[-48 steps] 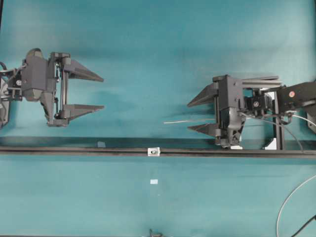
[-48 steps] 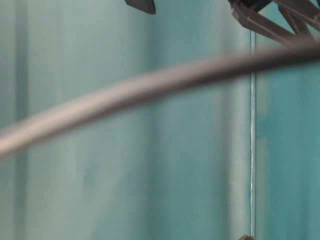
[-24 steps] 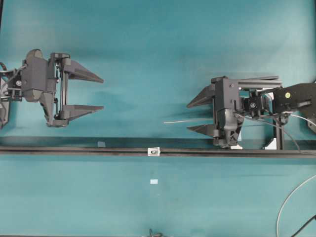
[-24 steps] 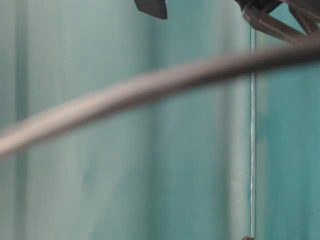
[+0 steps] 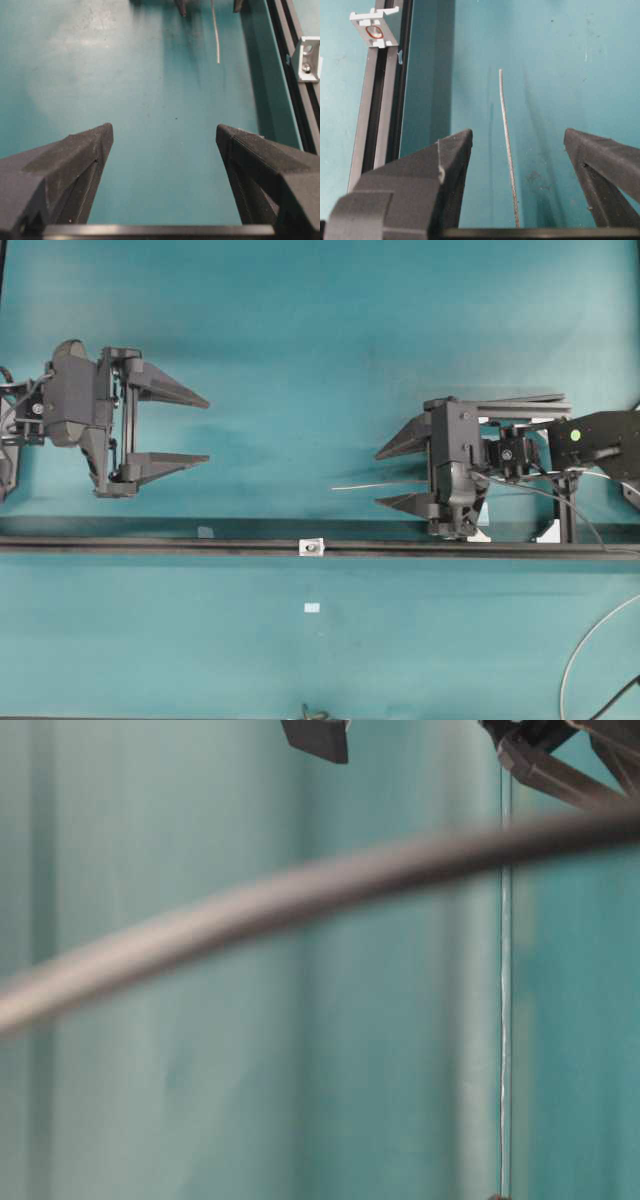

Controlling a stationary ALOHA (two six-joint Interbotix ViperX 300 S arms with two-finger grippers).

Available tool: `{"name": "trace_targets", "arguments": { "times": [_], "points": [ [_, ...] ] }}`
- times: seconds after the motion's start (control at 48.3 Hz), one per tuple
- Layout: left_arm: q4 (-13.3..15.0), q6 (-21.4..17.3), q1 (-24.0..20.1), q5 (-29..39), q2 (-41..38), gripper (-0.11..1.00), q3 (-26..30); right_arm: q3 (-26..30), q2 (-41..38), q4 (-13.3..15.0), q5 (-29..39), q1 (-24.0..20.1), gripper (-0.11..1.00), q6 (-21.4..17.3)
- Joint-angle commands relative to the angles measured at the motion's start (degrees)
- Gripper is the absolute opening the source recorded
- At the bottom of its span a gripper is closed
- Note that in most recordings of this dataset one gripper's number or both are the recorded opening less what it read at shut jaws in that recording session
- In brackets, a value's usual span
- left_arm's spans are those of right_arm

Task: Insert the wire through the hole in the metal fitting marked with a red label.
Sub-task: 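Lower the right gripper over the grey wire end and close on it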

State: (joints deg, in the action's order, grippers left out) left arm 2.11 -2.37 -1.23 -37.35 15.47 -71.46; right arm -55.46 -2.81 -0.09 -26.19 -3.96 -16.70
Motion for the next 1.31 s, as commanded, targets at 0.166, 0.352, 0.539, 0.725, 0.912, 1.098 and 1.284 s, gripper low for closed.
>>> {"name": "trace_targets", "arguments": {
  "times": [0.166, 0.352, 0.539, 0.725, 0.912, 1.098, 1.284],
  "points": [
    [0.09, 0.09, 0.18, -0.26, 0.26, 0.84, 0.18, 1.32, 0.26, 0.0, -0.88, -0.09, 0.84, 0.0],
    [0.18, 0.09, 0.09, -0.26, 0.26, 0.84, 0.26, 2.2, -0.7, 0.0, -0.62, -0.09, 0.83, 0.0],
    [0.18, 0.09, 0.09, -0.26, 0.26, 0.83, 0.18, 2.55, -1.32, 0.0, -0.44, -0.09, 0.84, 0.0],
    [0.09, 0.09, 0.09, -0.26, 0.26, 0.83, 0.09, 2.55, -1.32, 0.0, 0.53, -0.09, 0.8, 0.0],
    [0.18, 0.09, 0.09, -0.26, 0.26, 0.83, -0.09, 2.55, -1.32, 0.09, 0.88, -0.09, 0.65, 0.0],
    [0.18, 0.09, 0.09, -0.26, 0.26, 0.83, 0.0, 2.64, -1.32, 0.09, 0.88, -0.09, 0.65, 0.0],
    [0.09, 0.09, 0.09, -0.26, 0.26, 0.83, 0.0, 2.72, -1.32, 0.09, 0.88, -0.09, 0.64, 0.0]
  ]
}}
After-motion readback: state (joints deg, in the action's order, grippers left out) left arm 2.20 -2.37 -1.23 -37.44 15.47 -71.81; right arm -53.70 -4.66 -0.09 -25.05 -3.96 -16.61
